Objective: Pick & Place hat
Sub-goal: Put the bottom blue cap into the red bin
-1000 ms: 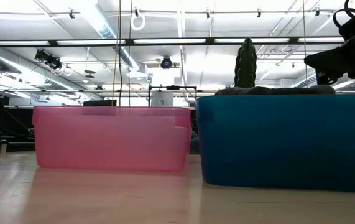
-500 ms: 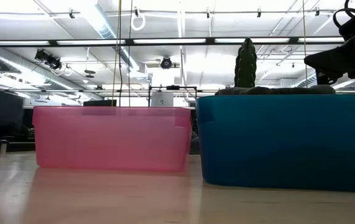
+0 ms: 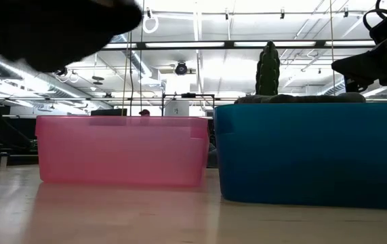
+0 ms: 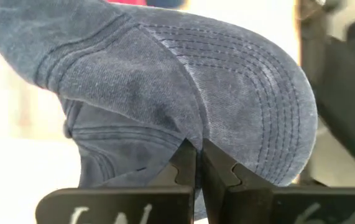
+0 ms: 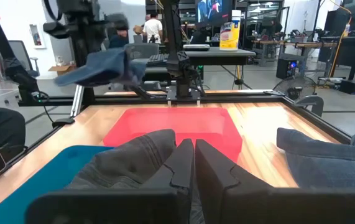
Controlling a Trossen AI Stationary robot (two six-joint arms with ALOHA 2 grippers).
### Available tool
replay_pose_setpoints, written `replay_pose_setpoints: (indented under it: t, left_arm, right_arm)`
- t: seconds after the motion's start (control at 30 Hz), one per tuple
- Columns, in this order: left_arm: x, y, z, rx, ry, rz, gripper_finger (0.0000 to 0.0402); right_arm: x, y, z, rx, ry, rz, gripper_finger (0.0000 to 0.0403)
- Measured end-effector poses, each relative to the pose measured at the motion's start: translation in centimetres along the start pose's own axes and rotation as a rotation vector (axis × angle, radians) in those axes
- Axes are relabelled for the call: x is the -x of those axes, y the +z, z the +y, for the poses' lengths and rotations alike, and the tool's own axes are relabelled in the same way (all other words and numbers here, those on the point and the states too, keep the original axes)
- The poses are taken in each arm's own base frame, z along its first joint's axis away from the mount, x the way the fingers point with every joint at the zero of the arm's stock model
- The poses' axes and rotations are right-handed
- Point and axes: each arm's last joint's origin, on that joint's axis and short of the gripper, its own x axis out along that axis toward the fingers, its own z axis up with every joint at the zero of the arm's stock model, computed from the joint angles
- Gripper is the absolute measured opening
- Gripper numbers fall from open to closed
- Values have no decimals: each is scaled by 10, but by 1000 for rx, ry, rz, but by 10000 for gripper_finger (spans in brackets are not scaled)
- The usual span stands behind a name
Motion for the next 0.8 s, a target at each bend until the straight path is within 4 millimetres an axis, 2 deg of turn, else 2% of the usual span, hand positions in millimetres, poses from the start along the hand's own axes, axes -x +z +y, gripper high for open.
replay_pose_setpoints:
  t: [0.17,0.53,0.8]
  left_arm:
    - [-2,23,25,-90,98,-49,6]
    - [-42,61,76,-134,236,11,6]
    - [-75,76,92,-156,276,75,6]
  right_arm:
    - [0,0,0,0,0,0,21]
    - [0,0,0,0,0,0,21]
    - [0,0,0,0,0,-1,21]
